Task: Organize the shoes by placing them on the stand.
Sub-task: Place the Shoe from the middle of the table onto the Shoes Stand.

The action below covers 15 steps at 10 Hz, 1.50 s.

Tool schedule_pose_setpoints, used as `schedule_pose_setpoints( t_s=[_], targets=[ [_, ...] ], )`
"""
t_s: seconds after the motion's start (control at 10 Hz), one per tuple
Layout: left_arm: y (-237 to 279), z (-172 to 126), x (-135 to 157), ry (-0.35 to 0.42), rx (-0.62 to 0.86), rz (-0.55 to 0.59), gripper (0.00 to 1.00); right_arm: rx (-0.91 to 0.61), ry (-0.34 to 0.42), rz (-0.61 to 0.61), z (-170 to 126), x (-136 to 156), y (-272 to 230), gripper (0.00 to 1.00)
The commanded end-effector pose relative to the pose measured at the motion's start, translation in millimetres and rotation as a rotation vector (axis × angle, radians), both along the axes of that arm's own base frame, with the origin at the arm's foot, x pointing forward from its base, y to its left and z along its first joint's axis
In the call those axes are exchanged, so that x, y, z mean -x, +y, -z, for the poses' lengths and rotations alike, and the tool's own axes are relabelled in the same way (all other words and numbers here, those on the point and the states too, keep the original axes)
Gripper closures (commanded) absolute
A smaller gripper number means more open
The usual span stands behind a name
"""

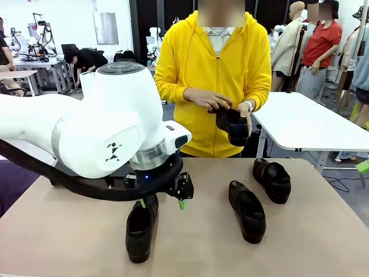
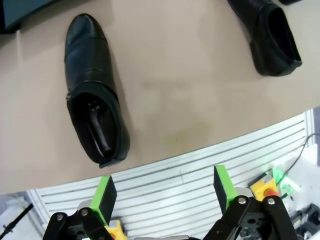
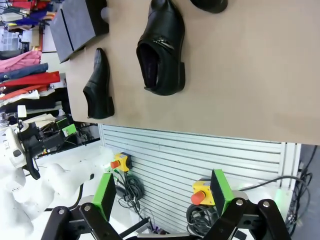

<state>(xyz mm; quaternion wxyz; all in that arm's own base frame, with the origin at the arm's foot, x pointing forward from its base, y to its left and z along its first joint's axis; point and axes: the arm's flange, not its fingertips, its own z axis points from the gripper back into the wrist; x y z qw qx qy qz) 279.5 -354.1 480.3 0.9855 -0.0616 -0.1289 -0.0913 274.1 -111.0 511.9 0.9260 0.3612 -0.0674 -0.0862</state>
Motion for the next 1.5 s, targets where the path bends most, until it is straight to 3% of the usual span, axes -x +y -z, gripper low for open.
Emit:
schedule_pose_setpoints(
  t_s=[0.0,0.3,0.6,0.9,1.2,1.4],
  targets=[
    [14.8,-17.4,15.7,0.027,-0.008,0.060,0.00,0.006,0.017,0.003,-4.4,0.7,-2.1,0.00],
    [3.3,-8.9,9.7,0.026,0.003,0.034,0.00,0.006,0.017,0.003,-4.4,0.7,-2.1,0.00],
    [3.8,38.5,-13.1,0.022,0.000,-0.148,0.00,0.006,0.017,0.003,-4.4,0.7,-2.1,0.00],
    [1.1,87.4,-41.4,-0.070,-0.018,-0.275,0.00,0.006,0.017,0.003,-4.4,0.7,-2.1,0.00],
    [-0.3,134.3,-49.0,0.040,-0.089,-0.282,0.00,0.006,0.017,0.003,-4.4,0.7,-2.1,0.00],
    [-0.7,153.7,-51.0,0.030,-0.124,-0.319,0.00,0.006,0.017,0.003,-4.4,0.7,-2.1,0.00]
  ],
)
